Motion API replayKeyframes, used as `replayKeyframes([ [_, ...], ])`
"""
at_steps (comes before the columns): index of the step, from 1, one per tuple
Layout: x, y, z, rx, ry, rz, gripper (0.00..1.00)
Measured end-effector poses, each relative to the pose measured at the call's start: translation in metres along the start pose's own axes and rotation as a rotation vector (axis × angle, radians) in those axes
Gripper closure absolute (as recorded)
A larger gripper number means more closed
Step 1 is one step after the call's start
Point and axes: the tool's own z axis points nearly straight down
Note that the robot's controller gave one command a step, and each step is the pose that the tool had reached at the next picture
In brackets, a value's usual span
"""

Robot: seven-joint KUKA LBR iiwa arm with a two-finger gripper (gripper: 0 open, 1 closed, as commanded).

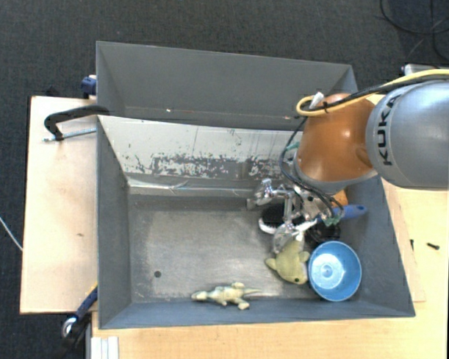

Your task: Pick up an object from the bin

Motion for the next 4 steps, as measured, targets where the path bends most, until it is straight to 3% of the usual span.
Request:
replayKeyframes([
  [1, 0.017, -0.069, 0.001, -0.012, -0.002, -0.051, 0.00],
  [2, 0.014, -0.069, -0.002, -0.002, -0.010, -0.058, 1.00],
  [3, 0.011, -0.066, -0.004, 0.004, 0.004, -0.059, 1.00],
  [4, 0.009, -0.065, -0.048, 0.010, 0.001, -0.058, 1.00],
])
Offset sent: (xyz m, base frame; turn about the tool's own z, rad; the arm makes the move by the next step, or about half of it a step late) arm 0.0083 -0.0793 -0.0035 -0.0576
